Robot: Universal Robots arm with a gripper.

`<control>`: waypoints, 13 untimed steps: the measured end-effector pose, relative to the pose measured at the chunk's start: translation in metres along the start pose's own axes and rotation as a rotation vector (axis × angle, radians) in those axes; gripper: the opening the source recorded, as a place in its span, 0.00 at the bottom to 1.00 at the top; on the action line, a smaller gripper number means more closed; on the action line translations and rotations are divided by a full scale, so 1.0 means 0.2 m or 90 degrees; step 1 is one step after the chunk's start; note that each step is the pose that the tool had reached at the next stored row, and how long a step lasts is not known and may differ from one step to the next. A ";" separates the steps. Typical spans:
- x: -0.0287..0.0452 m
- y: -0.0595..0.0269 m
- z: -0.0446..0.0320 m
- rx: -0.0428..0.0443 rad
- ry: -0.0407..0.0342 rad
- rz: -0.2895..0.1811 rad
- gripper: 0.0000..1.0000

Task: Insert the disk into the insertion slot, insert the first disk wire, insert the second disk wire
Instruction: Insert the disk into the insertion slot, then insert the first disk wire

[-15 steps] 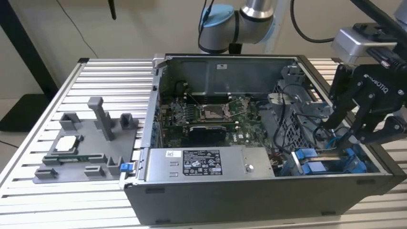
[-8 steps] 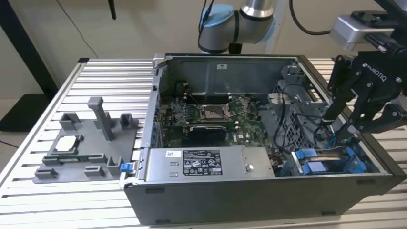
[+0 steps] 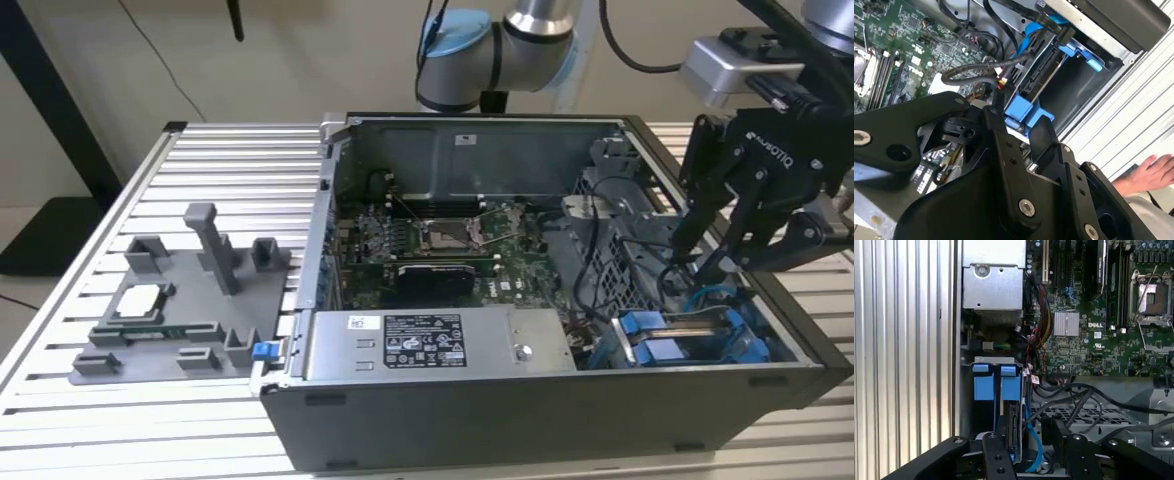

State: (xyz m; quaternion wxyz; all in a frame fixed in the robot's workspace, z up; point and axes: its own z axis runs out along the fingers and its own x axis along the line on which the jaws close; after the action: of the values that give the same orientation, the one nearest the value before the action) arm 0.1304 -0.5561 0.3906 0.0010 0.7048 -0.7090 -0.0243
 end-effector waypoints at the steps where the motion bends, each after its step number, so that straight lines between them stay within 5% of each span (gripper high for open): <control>1: -0.002 0.000 0.005 0.0004 0.0000 -0.001 1.00; 5: -0.016 -0.001 0.020 0.0013 -0.0026 -0.005 1.00; 9: -0.017 -0.001 0.029 0.0014 -0.0191 -0.006 1.00; 11: -0.018 -0.001 0.029 0.0014 -0.0194 -0.006 1.00; 12: -0.018 -0.001 0.029 0.0014 -0.0194 -0.006 0.00; 13: -0.017 -0.001 0.028 0.0015 -0.0200 -0.006 0.00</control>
State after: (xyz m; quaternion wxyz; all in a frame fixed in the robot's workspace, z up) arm 0.1304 -0.5525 0.3851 -0.0111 0.7076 -0.7057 -0.0345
